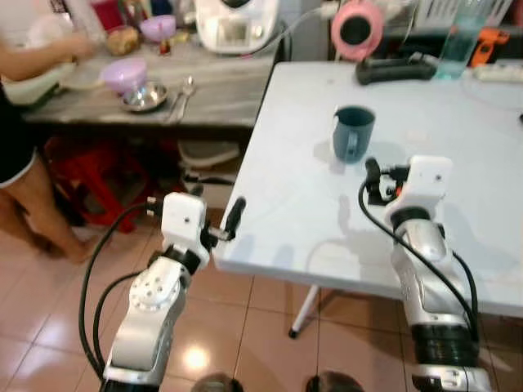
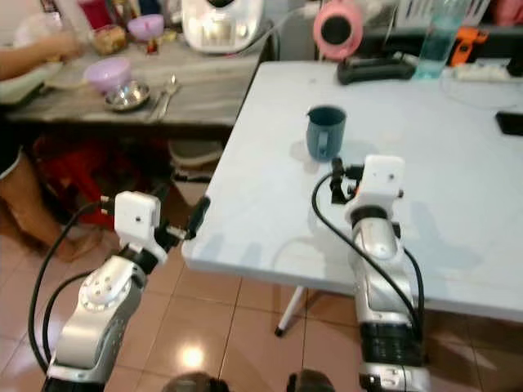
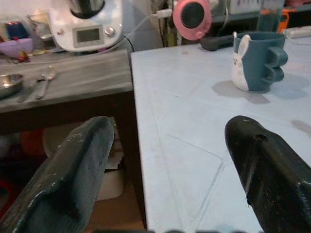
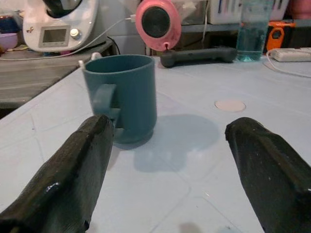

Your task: Setting the table

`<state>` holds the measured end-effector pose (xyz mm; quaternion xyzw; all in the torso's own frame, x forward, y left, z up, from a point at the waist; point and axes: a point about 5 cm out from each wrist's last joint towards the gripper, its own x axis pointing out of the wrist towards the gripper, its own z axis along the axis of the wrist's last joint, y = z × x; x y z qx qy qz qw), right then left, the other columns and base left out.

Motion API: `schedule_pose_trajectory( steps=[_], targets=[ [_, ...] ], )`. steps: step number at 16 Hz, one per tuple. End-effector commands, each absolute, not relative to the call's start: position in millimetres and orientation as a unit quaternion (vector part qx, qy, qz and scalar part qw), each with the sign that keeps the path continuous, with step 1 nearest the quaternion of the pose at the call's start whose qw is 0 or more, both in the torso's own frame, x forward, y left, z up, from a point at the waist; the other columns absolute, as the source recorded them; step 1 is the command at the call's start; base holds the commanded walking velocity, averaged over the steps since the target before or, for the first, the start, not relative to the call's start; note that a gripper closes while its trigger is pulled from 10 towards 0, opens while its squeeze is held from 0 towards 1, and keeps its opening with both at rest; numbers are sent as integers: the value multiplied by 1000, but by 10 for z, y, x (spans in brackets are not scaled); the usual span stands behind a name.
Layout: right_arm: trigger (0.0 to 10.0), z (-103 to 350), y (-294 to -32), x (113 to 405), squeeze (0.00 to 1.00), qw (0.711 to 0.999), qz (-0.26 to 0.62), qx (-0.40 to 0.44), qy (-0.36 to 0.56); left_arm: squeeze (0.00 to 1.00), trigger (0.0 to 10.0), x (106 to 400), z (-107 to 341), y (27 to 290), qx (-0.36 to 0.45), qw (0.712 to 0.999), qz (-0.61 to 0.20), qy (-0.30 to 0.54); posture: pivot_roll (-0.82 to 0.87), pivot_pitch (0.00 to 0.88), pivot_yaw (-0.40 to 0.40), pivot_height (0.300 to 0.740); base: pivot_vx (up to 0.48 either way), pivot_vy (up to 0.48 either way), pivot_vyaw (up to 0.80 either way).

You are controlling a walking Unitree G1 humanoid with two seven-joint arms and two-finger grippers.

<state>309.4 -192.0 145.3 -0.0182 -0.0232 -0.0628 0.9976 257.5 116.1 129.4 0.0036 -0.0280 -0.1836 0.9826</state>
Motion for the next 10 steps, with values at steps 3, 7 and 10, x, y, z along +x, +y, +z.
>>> schedule_pose_trajectory(
  steps=[3,7,10],
  targets=[
    [10000,1509,-1829,3193,0,998,-49,-22,-29,0,10000,2557,1308,1247,18,984,-178,-21,-14,70,98,740,0,0,525],
    [10000,1520,-1867,3230,0,998,-59,-27,-26,0,10000,2538,1300,1218,18,983,-184,-16,-14,83,100,740,0,0,0],
    [10000,1523,-1933,3208,0,995,-89,-40,-25,0,10000,2510,1294,1223,17,982,-187,-10,-12,93,99,740,0,0,0]
  ],
)
